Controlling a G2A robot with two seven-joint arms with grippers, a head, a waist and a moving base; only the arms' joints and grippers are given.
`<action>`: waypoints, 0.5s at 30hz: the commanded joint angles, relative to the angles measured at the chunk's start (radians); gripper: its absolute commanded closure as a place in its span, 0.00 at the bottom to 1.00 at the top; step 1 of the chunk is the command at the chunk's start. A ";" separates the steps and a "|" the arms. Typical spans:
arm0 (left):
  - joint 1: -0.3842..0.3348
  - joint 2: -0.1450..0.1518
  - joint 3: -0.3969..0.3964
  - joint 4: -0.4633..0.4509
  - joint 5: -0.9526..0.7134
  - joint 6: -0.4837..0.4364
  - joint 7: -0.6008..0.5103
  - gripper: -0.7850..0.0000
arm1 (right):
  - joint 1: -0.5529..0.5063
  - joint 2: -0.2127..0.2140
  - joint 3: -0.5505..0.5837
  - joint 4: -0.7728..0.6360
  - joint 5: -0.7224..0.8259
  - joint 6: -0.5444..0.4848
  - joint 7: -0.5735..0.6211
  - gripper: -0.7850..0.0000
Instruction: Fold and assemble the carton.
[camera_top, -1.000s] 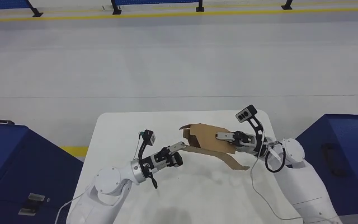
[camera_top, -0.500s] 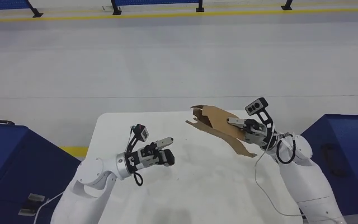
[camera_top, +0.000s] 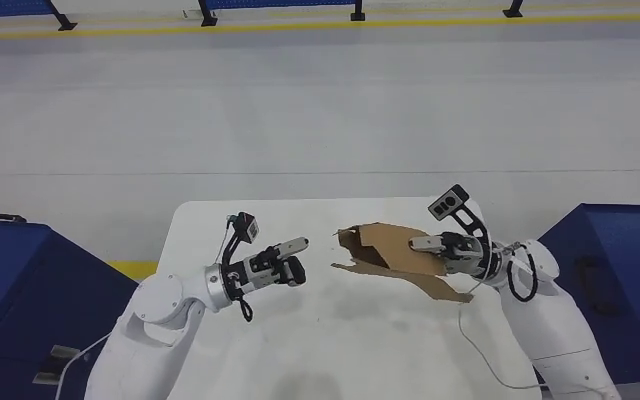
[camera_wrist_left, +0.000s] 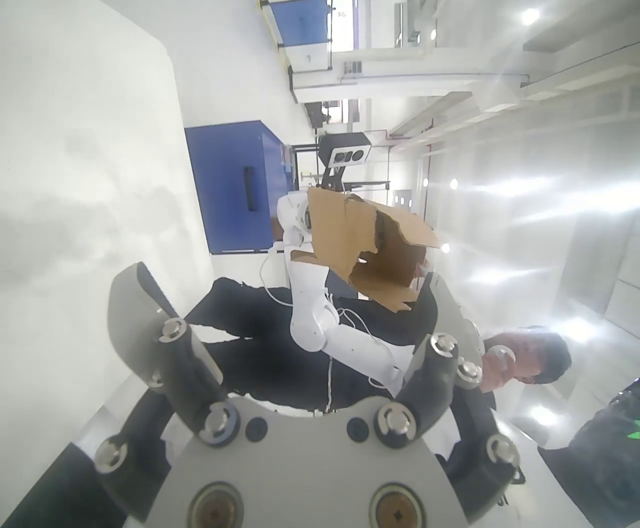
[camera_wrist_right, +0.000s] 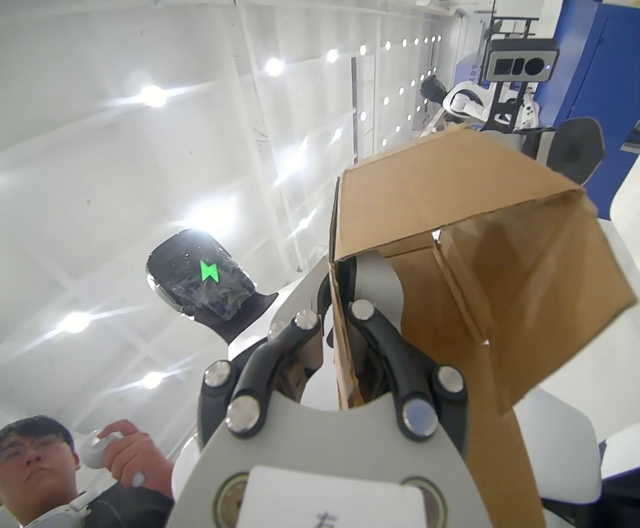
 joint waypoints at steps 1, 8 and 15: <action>-0.012 0.000 0.021 0.006 0.019 -0.012 -0.013 0.00 | 0.004 0.001 0.002 0.012 -0.003 0.006 0.016 1.00; -0.050 -0.008 0.108 0.011 0.039 -0.026 -0.019 0.00 | 0.015 0.001 -0.010 0.023 0.005 0.036 0.049 1.00; -0.093 -0.016 0.170 0.025 0.038 -0.013 0.003 0.00 | 0.029 -0.002 -0.031 0.029 -0.009 0.043 0.052 1.00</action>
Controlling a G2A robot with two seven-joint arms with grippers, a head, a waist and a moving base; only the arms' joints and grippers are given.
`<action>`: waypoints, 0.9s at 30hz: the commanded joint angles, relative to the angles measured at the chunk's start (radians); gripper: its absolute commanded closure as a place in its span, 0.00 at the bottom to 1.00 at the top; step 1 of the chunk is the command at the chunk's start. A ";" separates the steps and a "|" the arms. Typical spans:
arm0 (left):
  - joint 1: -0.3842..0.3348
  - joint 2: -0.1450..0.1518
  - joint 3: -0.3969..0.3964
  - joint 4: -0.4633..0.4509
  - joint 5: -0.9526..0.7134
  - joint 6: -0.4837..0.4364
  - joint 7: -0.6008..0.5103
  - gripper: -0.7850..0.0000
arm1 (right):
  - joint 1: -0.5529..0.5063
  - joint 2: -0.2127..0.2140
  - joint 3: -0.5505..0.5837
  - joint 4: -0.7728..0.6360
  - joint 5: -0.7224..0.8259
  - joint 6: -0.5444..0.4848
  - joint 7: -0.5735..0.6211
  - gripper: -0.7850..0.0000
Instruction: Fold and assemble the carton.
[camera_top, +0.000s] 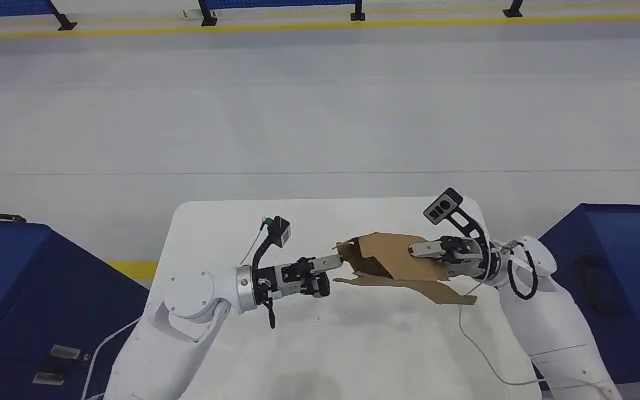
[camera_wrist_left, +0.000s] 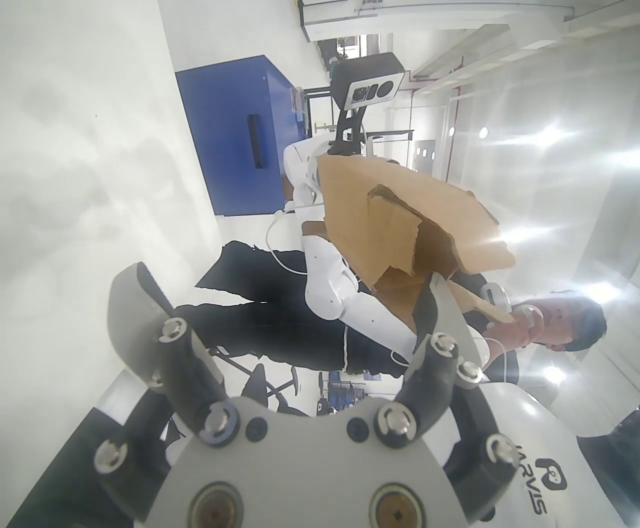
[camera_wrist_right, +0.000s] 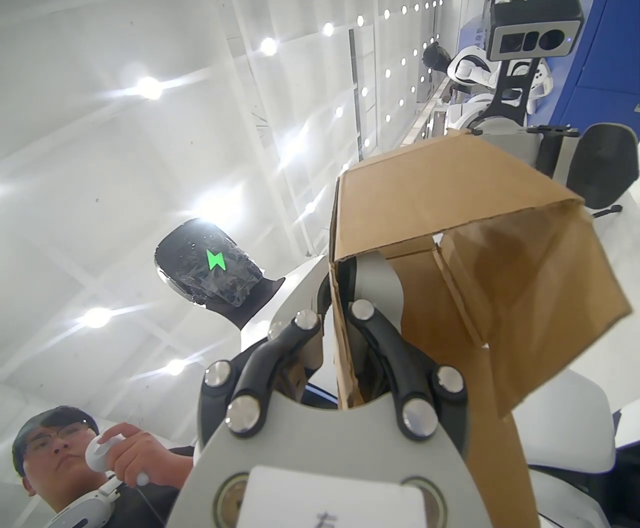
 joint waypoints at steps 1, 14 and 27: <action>-0.014 -0.002 0.015 0.009 -0.002 0.005 0.004 0.00 | 0.005 -0.001 -0.007 0.003 -0.003 -0.001 0.001 1.00; -0.081 -0.010 0.057 0.110 -0.045 0.078 -0.001 0.00 | 0.034 -0.006 -0.024 0.020 0.009 0.000 0.001 1.00; -0.116 -0.017 0.108 0.174 -0.080 0.076 -0.036 0.00 | 0.039 -0.010 -0.039 -0.001 0.014 -0.015 -0.012 1.00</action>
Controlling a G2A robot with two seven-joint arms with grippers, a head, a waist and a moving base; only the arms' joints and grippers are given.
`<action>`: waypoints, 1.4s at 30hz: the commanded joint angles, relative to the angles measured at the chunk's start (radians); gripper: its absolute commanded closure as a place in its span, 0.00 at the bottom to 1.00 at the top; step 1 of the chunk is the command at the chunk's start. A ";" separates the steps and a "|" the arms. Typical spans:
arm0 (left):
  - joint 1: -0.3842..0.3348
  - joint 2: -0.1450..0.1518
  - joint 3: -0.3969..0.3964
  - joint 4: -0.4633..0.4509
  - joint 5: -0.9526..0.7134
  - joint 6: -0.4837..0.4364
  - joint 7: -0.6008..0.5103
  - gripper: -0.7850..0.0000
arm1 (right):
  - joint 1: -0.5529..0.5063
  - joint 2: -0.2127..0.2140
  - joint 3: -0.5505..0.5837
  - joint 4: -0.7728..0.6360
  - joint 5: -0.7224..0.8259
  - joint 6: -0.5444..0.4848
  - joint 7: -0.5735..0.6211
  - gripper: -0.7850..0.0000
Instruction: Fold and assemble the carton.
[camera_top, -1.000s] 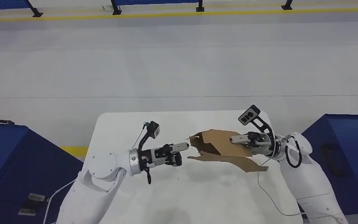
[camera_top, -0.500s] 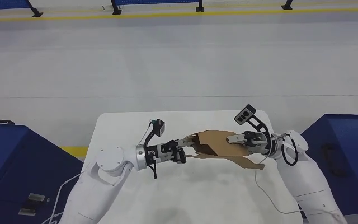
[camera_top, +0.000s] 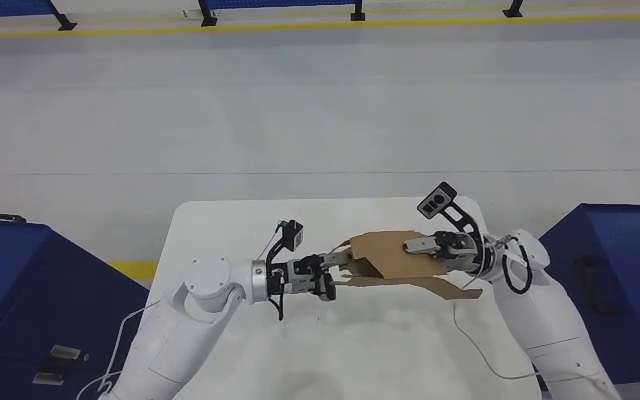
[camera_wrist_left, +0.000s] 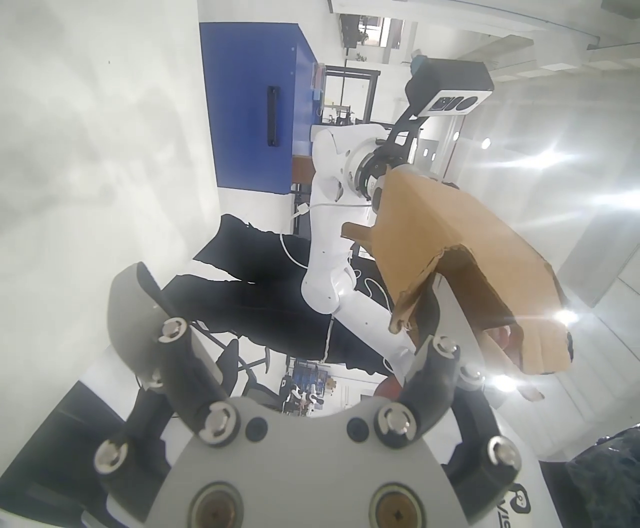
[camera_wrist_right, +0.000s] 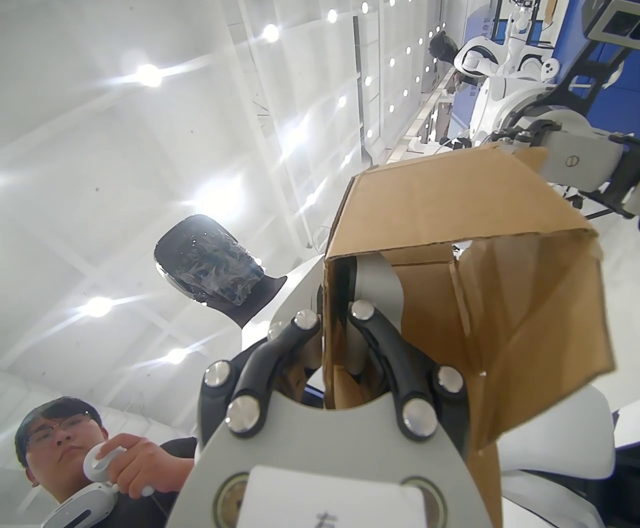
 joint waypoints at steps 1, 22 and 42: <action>-0.004 -0.001 0.009 0.003 0.000 -0.002 -0.001 0.00 | -0.001 -0.001 -0.005 -0.002 -0.005 -0.003 -0.002 1.00; 0.029 0.013 -0.024 -0.032 -0.006 -0.019 0.003 0.00 | -0.016 -0.001 0.018 -0.003 -0.005 -0.057 -0.018 1.00; 0.132 0.037 -0.161 -0.102 0.009 -0.148 0.139 0.00 | -0.027 0.001 0.052 0.013 0.030 0.001 -0.075 1.00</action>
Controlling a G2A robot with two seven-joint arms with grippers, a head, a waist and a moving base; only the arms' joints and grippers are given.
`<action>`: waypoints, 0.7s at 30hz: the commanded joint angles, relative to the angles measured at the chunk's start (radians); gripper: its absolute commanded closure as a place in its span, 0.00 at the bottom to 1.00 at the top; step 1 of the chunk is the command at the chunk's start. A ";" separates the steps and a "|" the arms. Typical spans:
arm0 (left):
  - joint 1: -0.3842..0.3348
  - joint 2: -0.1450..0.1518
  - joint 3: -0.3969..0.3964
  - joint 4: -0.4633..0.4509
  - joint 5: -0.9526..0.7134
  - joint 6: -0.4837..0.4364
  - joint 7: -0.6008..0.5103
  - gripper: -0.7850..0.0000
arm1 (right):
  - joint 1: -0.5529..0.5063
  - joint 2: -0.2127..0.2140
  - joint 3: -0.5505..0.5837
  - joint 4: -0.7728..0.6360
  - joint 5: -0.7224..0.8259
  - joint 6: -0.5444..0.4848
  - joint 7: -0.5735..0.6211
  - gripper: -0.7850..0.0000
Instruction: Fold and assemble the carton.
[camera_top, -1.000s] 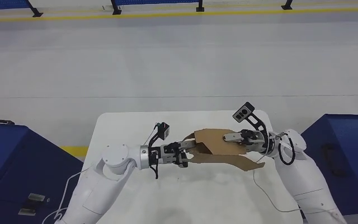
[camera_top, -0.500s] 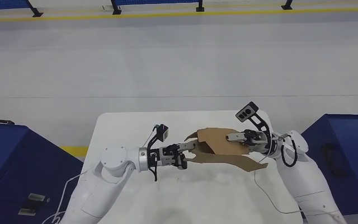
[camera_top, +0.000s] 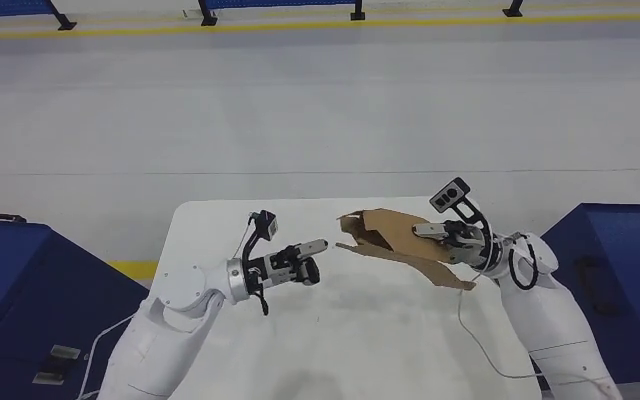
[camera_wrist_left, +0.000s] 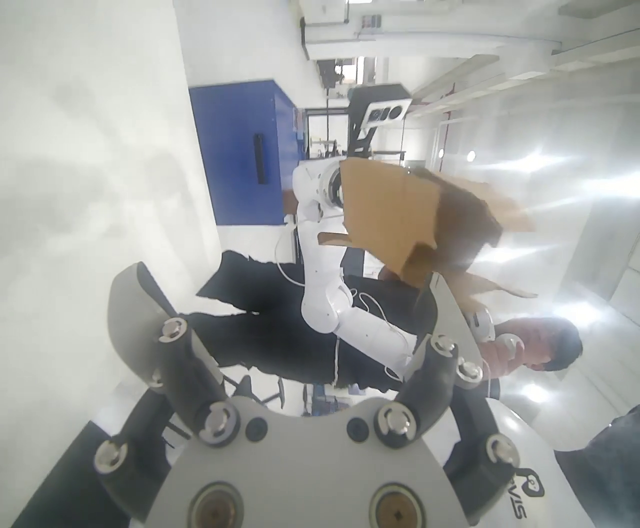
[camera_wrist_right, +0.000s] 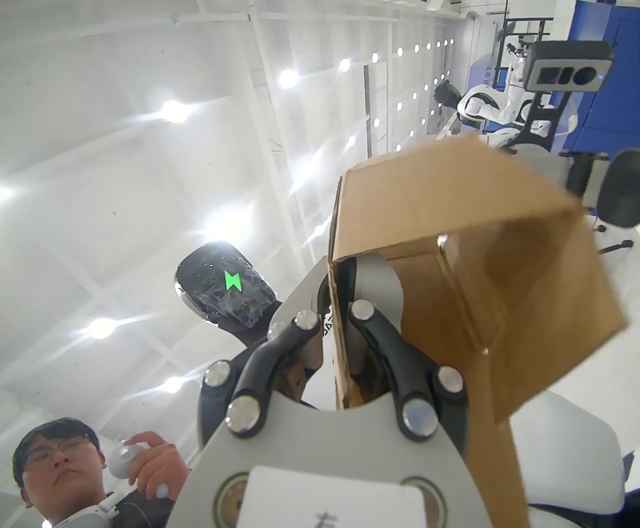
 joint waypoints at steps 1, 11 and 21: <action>0.005 0.000 -0.005 -0.001 -0.010 -0.002 0.016 0.00 | 0.000 0.000 0.000 0.000 0.000 0.000 0.001 1.00; 0.100 0.030 -0.122 -0.188 0.425 -0.159 0.162 0.00 | 0.018 0.017 0.009 0.021 0.062 0.316 0.044 1.00; 0.351 0.044 -0.076 -0.566 1.367 -0.128 0.626 0.00 | 0.044 0.114 -0.213 -0.035 0.329 0.433 -0.072 1.00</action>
